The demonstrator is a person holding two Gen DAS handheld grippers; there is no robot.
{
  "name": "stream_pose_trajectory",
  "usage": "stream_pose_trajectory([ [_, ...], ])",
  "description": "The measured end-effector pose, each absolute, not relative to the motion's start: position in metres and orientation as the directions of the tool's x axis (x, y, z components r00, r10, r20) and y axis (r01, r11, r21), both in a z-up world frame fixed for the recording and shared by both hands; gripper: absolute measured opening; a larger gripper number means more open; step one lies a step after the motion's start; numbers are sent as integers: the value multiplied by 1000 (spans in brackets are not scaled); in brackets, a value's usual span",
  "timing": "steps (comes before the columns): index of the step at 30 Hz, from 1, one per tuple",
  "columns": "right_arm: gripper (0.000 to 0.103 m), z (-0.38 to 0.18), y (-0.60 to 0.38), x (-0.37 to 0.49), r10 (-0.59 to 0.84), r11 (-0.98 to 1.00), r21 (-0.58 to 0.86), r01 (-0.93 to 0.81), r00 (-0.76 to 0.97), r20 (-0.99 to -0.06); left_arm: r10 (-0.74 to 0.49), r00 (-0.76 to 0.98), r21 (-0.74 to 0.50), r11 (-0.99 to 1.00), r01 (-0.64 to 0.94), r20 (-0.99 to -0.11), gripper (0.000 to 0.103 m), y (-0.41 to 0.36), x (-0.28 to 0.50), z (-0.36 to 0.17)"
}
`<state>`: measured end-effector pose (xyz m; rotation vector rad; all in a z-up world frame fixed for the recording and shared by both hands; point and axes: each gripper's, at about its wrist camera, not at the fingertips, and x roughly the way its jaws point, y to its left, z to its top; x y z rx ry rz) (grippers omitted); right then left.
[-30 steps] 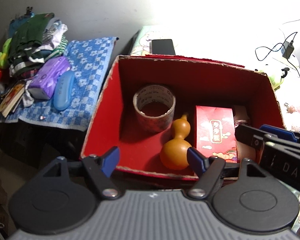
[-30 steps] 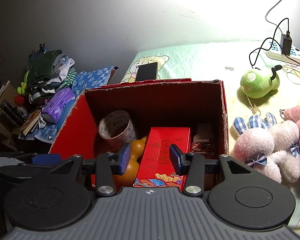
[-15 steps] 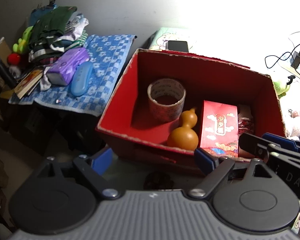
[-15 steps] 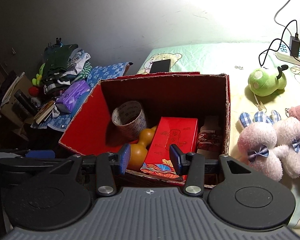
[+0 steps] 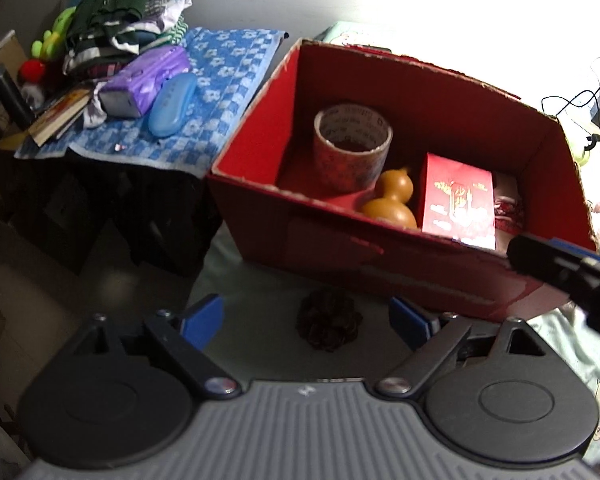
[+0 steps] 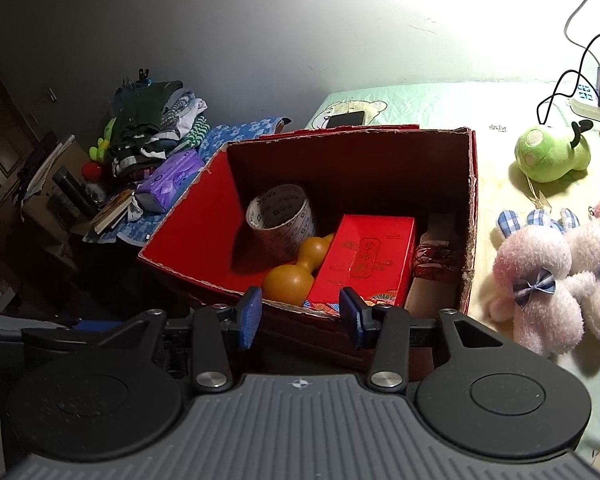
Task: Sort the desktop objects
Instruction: 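Raise the right gripper out of the box and move toward the pine cone, then lower the right gripper onto the brown pine cone and close on it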
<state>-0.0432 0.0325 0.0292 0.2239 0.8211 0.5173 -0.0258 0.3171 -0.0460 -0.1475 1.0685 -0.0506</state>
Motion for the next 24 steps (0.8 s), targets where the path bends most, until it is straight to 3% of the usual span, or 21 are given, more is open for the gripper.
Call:
stream_pose_trajectory([
  [9,43,20,54,-54,647,757,459,-466,432,-628,-177,455,-192,981,12,-873,91,329,-34,-76],
  [12,36,6,60,-49,651,752,491,-440,375,-660,-218,441,-227,973,31,-871,91,332,-33,-87],
  [24,36,-30,66,-34,653,757,600,-258,273,-707,-326,431,-293,946,142,-841,83,333,-20,-108],
])
